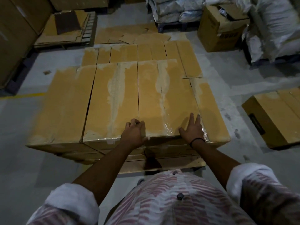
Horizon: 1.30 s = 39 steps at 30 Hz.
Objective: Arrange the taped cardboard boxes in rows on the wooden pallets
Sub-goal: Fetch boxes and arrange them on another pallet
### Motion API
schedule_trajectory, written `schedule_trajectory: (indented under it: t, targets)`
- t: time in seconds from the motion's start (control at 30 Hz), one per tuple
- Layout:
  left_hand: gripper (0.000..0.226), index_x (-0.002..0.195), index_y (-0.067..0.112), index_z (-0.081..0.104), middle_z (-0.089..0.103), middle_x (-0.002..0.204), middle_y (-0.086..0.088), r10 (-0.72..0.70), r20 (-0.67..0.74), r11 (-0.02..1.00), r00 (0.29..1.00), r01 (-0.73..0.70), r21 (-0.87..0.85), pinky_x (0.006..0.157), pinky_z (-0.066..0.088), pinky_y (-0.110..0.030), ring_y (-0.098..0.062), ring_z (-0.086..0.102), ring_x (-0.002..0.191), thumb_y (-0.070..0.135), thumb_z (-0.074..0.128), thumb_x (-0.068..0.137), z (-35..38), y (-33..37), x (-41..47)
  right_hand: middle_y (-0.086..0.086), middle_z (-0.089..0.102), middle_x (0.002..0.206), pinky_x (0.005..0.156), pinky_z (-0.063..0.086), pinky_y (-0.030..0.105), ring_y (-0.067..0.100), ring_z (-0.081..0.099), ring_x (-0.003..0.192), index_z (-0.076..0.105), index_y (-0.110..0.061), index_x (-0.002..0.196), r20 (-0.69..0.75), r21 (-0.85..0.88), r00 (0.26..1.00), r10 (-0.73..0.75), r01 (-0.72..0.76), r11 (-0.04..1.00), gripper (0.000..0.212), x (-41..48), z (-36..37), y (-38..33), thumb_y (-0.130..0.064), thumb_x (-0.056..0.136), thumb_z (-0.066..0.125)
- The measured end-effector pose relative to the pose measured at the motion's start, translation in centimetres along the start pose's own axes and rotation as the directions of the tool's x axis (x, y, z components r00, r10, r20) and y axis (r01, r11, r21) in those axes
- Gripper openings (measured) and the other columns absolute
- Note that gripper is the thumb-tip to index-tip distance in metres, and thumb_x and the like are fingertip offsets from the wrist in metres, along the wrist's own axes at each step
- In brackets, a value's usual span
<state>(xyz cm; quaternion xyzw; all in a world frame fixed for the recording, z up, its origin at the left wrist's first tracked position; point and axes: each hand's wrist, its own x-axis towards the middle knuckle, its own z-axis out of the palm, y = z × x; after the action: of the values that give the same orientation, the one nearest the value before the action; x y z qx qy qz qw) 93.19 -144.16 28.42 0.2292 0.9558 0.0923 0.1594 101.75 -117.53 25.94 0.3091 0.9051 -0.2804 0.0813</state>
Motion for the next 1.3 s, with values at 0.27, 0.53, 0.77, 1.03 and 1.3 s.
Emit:
schedule_trajectory:
  t: [0.27,0.53,0.77,1.03,1.3]
  targets:
    - [0.081,0.155,0.023,0.035,0.027,0.16,-0.008,0.034,-0.064,0.998,0.997,-0.037,-0.044,0.11,0.039,-0.046,-0.034,0.03,0.141,0.062,0.063,0.09,0.6,0.5,-0.6,0.013,0.002,0.168,0.117,0.029,0.055,0.041,0.017,0.15,0.01,-0.02,0.162,0.013,-0.117,0.995,-0.099,0.1,0.988,0.087,-0.7,0.6,0.2,-0.046,0.095,0.06]
    - [0.067,0.142,0.018,0.049,0.04,0.147,-0.011,0.068,-0.037,0.997,0.997,-0.066,0.047,0.103,0.043,-0.043,-0.033,0.038,0.131,0.058,0.062,0.091,0.6,1.4,0.3,0.012,0.006,0.168,0.116,0.033,0.053,0.04,0.016,0.149,0.03,-0.023,0.157,0.105,-0.22,0.986,-0.13,0.151,0.964,0.073,-0.5,0.6,-0.3,-0.047,0.094,0.059]
    - [0.066,0.145,0.023,0.049,0.041,0.149,-0.007,0.095,-0.057,0.995,0.994,-0.093,0.048,0.106,0.041,-0.044,-0.033,0.039,0.133,0.059,0.062,0.091,0.1,4.8,1.9,0.011,0.026,0.164,0.116,0.032,0.052,0.034,0.026,0.148,0.037,-0.023,0.153,0.042,-0.093,0.977,-0.208,0.211,0.973,0.069,-0.7,-0.8,1.1,-0.045,0.093,0.061]
    - [0.064,0.146,0.025,0.048,0.043,0.148,-0.006,0.25,-0.072,0.967,0.965,-0.246,0.063,0.109,0.038,-0.045,-0.031,0.038,0.134,0.06,0.057,0.093,0.4,18.6,5.1,0.005,0.021,0.166,0.117,0.028,0.053,0.03,0.02,0.15,0.031,-0.026,0.157,-0.069,-0.053,0.982,-0.177,0.174,0.983,0.066,0.8,-9.4,8.6,-0.046,0.099,0.055]
    - [0.064,0.147,0.025,0.047,0.044,0.148,-0.003,0.405,-0.058,0.913,0.912,-0.402,0.064,0.106,0.039,-0.046,-0.033,0.04,0.133,0.061,0.057,0.095,1.9,35.6,9.3,0.005,0.023,0.166,0.117,0.027,0.051,0.031,0.022,0.15,0.032,-0.026,0.157,-0.222,0.007,0.975,0.0,0.002,1.0,0.066,0.8,-20.0,23.6,-0.049,0.1,0.053]
